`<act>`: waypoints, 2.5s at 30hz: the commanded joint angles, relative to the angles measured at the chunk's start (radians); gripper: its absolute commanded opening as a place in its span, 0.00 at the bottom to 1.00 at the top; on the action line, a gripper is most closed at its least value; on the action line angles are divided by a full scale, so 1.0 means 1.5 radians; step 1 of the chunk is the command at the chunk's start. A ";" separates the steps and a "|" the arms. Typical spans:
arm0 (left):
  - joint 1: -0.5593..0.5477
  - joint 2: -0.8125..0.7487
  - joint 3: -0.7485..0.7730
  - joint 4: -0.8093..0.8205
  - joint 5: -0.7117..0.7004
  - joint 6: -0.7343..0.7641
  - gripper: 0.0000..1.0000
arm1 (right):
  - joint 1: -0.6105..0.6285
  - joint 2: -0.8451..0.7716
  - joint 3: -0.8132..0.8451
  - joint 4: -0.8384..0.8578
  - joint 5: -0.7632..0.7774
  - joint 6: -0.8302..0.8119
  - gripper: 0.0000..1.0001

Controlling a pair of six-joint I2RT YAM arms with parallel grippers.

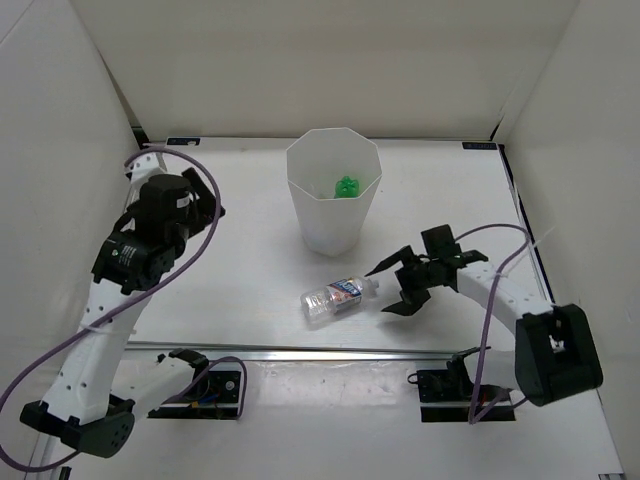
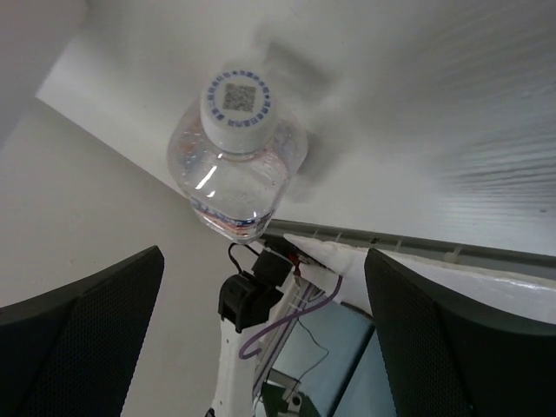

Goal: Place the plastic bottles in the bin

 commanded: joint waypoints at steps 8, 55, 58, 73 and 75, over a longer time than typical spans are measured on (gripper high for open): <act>0.013 -0.027 -0.018 -0.097 0.007 -0.019 1.00 | 0.127 0.211 0.155 0.033 -0.022 0.069 1.00; 0.019 -0.095 -0.056 -0.118 -0.012 0.043 1.00 | 0.084 0.390 1.153 -0.401 0.355 -0.251 0.53; 0.019 -0.095 -0.056 -0.118 -0.012 0.028 1.00 | 0.084 0.425 1.159 -0.401 0.338 -0.282 0.76; 0.019 -0.159 -0.182 -0.129 -0.071 -0.025 1.00 | 0.019 0.130 0.855 -0.499 0.436 -0.394 1.00; 0.019 -0.168 -0.201 -0.120 -0.099 -0.031 1.00 | 0.004 0.096 0.799 -0.492 0.436 -0.401 1.00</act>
